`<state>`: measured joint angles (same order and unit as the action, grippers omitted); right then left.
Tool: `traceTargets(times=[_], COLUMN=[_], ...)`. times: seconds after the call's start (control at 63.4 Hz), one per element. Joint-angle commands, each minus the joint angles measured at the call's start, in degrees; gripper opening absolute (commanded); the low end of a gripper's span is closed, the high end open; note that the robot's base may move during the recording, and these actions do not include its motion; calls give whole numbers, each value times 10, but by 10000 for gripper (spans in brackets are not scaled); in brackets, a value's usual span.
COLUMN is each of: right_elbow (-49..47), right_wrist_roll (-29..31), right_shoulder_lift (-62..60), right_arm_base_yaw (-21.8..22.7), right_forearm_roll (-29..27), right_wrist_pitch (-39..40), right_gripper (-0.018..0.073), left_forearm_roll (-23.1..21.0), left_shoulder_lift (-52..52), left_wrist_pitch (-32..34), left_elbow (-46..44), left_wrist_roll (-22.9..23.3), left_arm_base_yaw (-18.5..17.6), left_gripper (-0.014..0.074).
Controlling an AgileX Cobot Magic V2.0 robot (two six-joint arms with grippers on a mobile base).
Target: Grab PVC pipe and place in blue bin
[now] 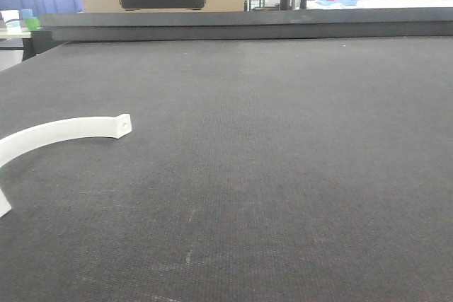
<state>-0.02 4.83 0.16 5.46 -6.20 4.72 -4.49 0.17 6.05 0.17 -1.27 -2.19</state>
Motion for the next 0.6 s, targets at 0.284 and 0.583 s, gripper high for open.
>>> traceTargets(times=[0.284, 0.583], right_elbow=[0, -158], right_wrist_roll=[2, 2], right_shoulder_lift=[-2, -2], right_arm_base_yaw=[1, 1], right_forearm_roll=[-1, 2], right_wrist_pitch=[26, -86], right_gripper=[-167, -167], left_forearm_roll=[-1, -1], left_shoulder_lift=[-2, 0], left_wrist_pitch=[6, -195], left_elbow=[-2, -181], left_wrist_roll=[0, 0], left_arm_base_yaw=[-2, -2], left_gripper=[-111, -111])
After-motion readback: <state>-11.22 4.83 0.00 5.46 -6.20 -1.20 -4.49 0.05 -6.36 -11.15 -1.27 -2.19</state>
